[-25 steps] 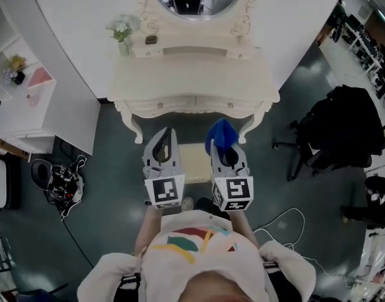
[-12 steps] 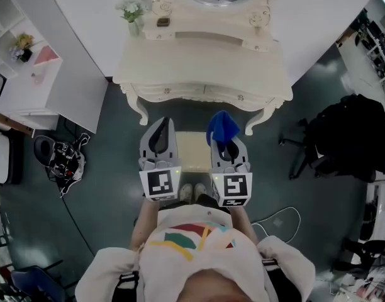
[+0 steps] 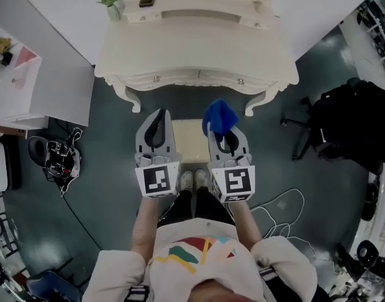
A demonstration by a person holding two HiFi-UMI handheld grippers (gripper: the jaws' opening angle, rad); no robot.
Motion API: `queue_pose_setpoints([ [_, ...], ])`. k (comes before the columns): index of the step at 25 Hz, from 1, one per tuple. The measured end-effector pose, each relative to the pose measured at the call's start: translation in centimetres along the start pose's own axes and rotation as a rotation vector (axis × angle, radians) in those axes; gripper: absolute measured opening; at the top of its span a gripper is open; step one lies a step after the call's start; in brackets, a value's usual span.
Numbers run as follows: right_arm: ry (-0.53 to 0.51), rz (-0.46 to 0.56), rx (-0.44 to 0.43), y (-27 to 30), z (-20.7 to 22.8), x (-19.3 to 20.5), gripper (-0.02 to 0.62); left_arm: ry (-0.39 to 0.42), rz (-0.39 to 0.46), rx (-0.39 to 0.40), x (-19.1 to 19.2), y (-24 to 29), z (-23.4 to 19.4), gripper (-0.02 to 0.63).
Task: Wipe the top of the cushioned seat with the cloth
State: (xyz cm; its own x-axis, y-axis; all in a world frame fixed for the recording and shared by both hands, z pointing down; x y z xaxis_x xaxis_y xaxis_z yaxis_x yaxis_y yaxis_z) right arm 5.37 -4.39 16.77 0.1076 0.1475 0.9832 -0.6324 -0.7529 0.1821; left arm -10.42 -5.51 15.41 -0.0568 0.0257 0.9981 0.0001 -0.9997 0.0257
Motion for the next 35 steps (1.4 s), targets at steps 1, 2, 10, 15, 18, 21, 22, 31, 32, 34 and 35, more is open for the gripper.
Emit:
queue_pose_setpoints([
  [1, 0.004, -0.008, 0.002, 0.6, 0.4, 0.5, 0.04, -0.007, -0.005, -0.002, 0.8, 0.6, -0.1, 0.009],
  [2, 0.015, -0.016, 0.003, 1.1, 0.6, 1.0, 0.04, -0.01, -0.012, -0.004, 1.7, 1.1, -0.2, 0.009],
  [10, 0.085, 0.001, -0.013, 7.1, 3.6, 6.0, 0.04, 0.033, -0.046, -0.007, 9.4, 7.1, -0.8, 0.009],
  [15, 0.135, 0.009, -0.051, 10.5, 4.8, 12.3, 0.038, 0.103, -0.097, -0.002, 17.2, 9.2, -1.2, 0.009],
  [18, 0.18, -0.014, -0.07, 11.9, 5.5, 16.9, 0.04, 0.043, -0.06, -0.046, 20.5, 10.1, -1.2, 0.009],
  [21, 0.236, -0.045, -0.088, 13.3, 5.4, 21.8, 0.038, 0.044, -0.044, -0.028, 24.4, 10.1, -1.4, 0.009],
  [22, 0.261, -0.057, -0.095, 13.8, 5.3, 23.4, 0.04, 0.033, -0.052, -0.026, 25.7, 10.1, -1.6, 0.009],
  [31, 0.326, -0.172, -0.137, 15.1, 3.5, 34.3, 0.04, 0.002, -0.087, -0.053, 35.0, 9.5, -1.8, 0.009],
  [32, 0.335, -0.186, -0.147, 15.1, 3.2, 35.1, 0.04, 0.003, -0.1, -0.056, 35.7, 9.3, -1.8, 0.009],
  [34, 0.349, -0.211, -0.164, 15.1, 2.9, 36.3, 0.038, 0.0, -0.125, -0.067, 36.9, 8.9, -1.6, 0.009],
  [35, 0.354, -0.222, -0.17, 15.2, 2.7, 36.9, 0.038, -0.001, -0.132, -0.07, 37.3, 8.7, -1.4, 0.009],
])
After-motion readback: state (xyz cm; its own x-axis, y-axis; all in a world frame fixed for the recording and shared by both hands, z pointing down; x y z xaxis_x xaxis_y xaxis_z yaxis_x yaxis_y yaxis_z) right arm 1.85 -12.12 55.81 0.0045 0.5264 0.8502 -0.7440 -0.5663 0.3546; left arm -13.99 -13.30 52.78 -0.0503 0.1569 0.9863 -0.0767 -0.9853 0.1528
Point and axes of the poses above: the fingertips, and each gripper's own axes: y forward along the fingers, z to its right, x out of its underside, the point moved 6 cm from there along -y, backward along the fingers, and after that the axes turned 13 degrees about -x, right-handed, at the moved point
